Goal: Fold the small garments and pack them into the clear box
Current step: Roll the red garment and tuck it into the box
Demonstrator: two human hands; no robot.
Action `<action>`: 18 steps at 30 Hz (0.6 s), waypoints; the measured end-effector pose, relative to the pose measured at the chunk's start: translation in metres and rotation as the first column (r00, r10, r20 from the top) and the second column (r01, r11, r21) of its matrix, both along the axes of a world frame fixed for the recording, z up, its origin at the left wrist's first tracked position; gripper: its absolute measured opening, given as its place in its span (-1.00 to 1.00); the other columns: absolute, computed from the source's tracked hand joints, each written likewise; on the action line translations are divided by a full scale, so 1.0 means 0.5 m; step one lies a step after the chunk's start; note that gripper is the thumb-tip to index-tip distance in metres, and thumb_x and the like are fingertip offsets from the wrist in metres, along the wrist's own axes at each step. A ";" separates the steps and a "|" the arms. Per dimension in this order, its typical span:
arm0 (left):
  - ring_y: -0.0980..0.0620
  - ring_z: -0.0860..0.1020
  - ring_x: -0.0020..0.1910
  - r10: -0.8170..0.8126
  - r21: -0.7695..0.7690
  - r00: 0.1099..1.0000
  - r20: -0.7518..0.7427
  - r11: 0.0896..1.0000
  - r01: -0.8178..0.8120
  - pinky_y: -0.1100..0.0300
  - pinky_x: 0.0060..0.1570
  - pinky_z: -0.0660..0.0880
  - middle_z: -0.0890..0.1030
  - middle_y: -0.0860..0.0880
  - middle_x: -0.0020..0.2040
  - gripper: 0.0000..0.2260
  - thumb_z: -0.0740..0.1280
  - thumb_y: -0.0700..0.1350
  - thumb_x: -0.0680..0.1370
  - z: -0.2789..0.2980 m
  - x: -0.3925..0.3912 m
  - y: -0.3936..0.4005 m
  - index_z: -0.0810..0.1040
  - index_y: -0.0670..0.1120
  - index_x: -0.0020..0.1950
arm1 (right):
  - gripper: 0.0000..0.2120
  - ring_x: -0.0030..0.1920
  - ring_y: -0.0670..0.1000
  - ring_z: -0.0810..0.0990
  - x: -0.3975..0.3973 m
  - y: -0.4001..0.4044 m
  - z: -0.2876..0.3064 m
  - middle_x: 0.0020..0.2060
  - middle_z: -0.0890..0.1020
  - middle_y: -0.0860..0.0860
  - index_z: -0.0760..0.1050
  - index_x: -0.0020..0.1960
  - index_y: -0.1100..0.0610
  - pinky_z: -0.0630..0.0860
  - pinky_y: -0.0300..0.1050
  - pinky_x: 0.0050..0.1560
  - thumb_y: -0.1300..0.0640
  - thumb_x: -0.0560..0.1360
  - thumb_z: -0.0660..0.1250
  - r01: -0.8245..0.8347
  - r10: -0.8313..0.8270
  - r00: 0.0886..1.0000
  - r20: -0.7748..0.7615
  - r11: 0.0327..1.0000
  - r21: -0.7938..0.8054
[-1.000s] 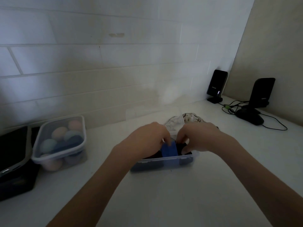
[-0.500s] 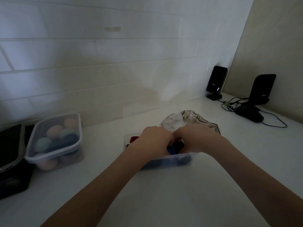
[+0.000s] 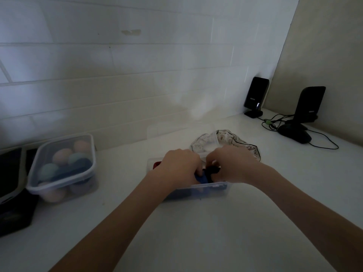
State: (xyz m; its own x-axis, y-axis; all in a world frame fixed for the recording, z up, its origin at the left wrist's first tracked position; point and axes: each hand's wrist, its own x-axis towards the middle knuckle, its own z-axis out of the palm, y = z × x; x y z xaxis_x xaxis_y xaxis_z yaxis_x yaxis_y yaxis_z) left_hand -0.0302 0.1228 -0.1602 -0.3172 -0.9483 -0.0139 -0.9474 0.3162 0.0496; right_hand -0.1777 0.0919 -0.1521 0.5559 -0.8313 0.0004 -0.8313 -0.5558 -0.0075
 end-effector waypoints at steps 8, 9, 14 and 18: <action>-0.03 0.51 -0.22 0.008 -0.013 1.000 -0.007 1.000 -0.008 0.18 -0.24 0.35 0.64 -0.02 -0.16 -0.72 0.35 0.19 0.42 -0.006 0.004 0.000 0.65 0.12 0.05 | -0.81 -0.28 -0.04 0.60 -0.028 -0.011 0.014 -0.16 0.71 -0.03 0.62 0.05 -0.19 0.46 -0.19 -0.26 -0.09 0.46 0.32 0.006 -0.030 0.995 0.093 0.969 0.246; -0.05 0.53 -0.21 0.010 -0.010 1.000 -0.011 1.000 -0.010 0.17 -0.23 0.37 0.67 -0.03 -0.13 -0.71 0.34 0.19 0.43 -0.007 0.006 0.001 0.66 0.09 0.03 | -0.81 -0.20 -0.05 0.60 -0.023 -0.010 0.019 -0.12 0.70 -0.08 0.62 0.04 -0.22 0.43 -0.19 -0.25 -0.10 0.45 0.34 0.017 -0.030 0.998 0.062 0.980 0.197; -0.05 0.53 -0.15 0.024 -0.007 1.000 -0.005 1.000 -0.024 0.18 -0.20 0.36 0.66 -0.07 -0.05 -0.79 0.31 0.09 0.49 -0.007 -0.002 0.000 0.65 0.09 0.04 | -0.77 -0.21 0.07 0.52 0.018 0.008 0.003 -0.21 0.58 -0.01 0.63 0.01 -0.09 0.28 -0.19 -0.30 -0.12 0.40 0.36 0.031 -0.034 0.988 -0.154 0.999 -0.022; -0.09 0.57 -0.04 0.035 -0.014 0.999 0.002 0.999 -0.035 0.17 -0.16 0.39 0.65 -0.08 -0.01 -0.79 0.33 0.03 0.48 -0.006 -0.013 -0.001 0.64 0.07 0.08 | -0.75 -0.24 0.07 0.44 0.025 0.006 0.003 -0.23 0.52 0.00 0.62 0.02 -0.06 0.31 -0.15 -0.23 -0.10 0.38 0.38 0.065 -0.071 0.983 -0.169 0.997 -0.041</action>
